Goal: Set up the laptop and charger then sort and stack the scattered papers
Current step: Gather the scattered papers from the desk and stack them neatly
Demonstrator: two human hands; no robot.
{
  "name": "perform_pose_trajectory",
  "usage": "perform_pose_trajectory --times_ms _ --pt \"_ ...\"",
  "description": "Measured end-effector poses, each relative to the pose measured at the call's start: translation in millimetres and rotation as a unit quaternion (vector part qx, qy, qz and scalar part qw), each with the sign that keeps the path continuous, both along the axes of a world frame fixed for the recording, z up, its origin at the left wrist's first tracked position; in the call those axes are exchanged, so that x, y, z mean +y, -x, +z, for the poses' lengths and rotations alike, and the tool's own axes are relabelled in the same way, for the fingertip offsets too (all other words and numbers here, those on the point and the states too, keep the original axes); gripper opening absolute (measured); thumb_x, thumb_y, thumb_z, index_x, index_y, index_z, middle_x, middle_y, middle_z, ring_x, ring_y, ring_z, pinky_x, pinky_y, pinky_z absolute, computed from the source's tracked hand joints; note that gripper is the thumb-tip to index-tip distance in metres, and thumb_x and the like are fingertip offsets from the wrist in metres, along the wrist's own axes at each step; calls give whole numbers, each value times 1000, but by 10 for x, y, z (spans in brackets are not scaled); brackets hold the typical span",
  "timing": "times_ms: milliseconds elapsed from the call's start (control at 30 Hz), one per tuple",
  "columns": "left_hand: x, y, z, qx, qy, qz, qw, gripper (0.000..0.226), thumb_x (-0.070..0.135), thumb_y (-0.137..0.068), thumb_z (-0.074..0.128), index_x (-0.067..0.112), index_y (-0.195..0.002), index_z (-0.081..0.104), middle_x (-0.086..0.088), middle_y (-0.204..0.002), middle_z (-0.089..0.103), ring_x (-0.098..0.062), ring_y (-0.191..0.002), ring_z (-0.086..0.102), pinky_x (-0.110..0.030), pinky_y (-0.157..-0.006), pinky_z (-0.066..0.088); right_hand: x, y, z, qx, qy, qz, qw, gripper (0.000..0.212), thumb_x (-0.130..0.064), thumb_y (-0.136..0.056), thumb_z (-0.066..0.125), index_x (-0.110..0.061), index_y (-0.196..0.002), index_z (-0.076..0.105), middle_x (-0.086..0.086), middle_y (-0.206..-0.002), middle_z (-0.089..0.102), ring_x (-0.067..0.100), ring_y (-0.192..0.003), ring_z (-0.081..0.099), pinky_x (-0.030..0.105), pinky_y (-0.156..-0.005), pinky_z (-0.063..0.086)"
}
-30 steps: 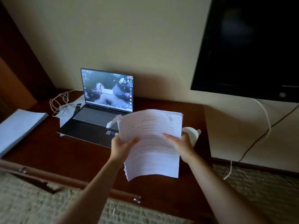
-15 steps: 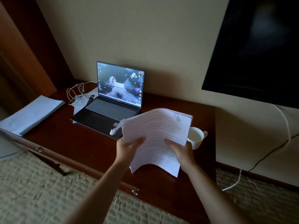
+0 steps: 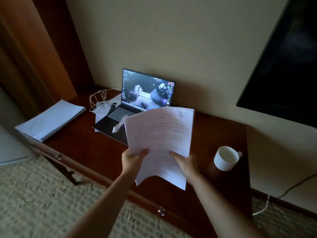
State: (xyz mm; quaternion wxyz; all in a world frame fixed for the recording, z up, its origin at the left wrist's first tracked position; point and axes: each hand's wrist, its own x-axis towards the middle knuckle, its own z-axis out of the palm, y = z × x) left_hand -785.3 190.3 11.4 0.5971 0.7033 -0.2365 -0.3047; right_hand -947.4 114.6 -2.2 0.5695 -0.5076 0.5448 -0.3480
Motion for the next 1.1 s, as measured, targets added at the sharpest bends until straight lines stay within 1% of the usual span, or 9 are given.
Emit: perform_pose_trajectory --times_ms 300,433,533,667,800,900,967,1000,1100 --pt "349 -1835 -25 -56 -35 -12 998 29 9 -71 81 19 -91 63 5 -87 67 -11 -79 64 -19 -59 49 242 -1691 -39 2 28 11 1000 17 -11 -77 77 -5 -92 71 6 -83 70 6 -66 63 11 -53 50" --pt "510 -2600 -154 -73 -98 -11 992 19 17 -80 72 13 -98 65 0 -88 68 -16 -76 64 -23 -53 48 349 -2454 -171 7 -11 -23 1000 26 -15 -77 77 -3 -98 67 8 -91 70 20 -79 67 26 -66 53" --pt "581 -3133 -231 -75 -124 4 989 10 16 -90 58 12 -95 64 -5 -86 67 -20 -71 61 -27 -51 46 365 -3044 -182 3 -26 -22 999 28 -12 -78 75 -1 -101 65 10 -94 69 23 -82 67 32 -73 54" --pt "510 -3927 -379 -69 -131 35 988 22 16 -92 45 11 -89 66 -5 -84 67 -26 -79 62 -35 -69 50 290 -3870 -250 -6 -16 0 1000 26 -9 -80 71 -4 -105 66 10 -98 70 23 -87 66 31 -77 53" --pt "298 -4746 -449 -75 -147 58 985 25 12 -91 40 12 -70 53 -4 -66 53 -27 -69 50 -34 -62 36 114 -4737 -374 -19 -32 12 999 30 -10 -82 70 -4 -111 64 9 -104 68 24 -94 66 34 -84 54" --pt "104 -5359 -469 -89 -172 59 979 24 11 -92 39 4 -94 62 -20 -88 62 -42 -85 58 -38 -67 45 -55 -5337 -432 -35 -53 21 998 29 -8 -83 67 -10 -112 62 3 -105 67 18 -92 64 28 -78 52" --pt "-2 -5737 -455 -101 -187 56 976 30 9 -91 39 -4 -108 59 -30 -102 60 -48 -94 58 -52 -73 51 -159 -5693 -428 -37 -62 28 997 27 -8 -83 66 -17 -109 60 -1 -103 66 13 -86 62 22 -69 49" --pt "-56 -5920 -437 -109 -191 53 974 28 8 -89 39 -5 -102 61 -31 -96 60 -49 -90 58 -53 -70 51 -205 -5868 -431 -32 -65 25 997 26 -9 -83 66 -16 -108 59 0 -104 66 12 -85 62 22 -67 50" --pt "-157 -6401 -388 -152 -219 48 963 22 8 -83 44 12 -67 57 -10 -62 53 -33 -65 52 -35 -55 40 -256 -6328 -457 -7 -68 -9 998 35 -6 -84 63 -7 -118 53 9 -112 64 20 -93 63 32 -76 53"
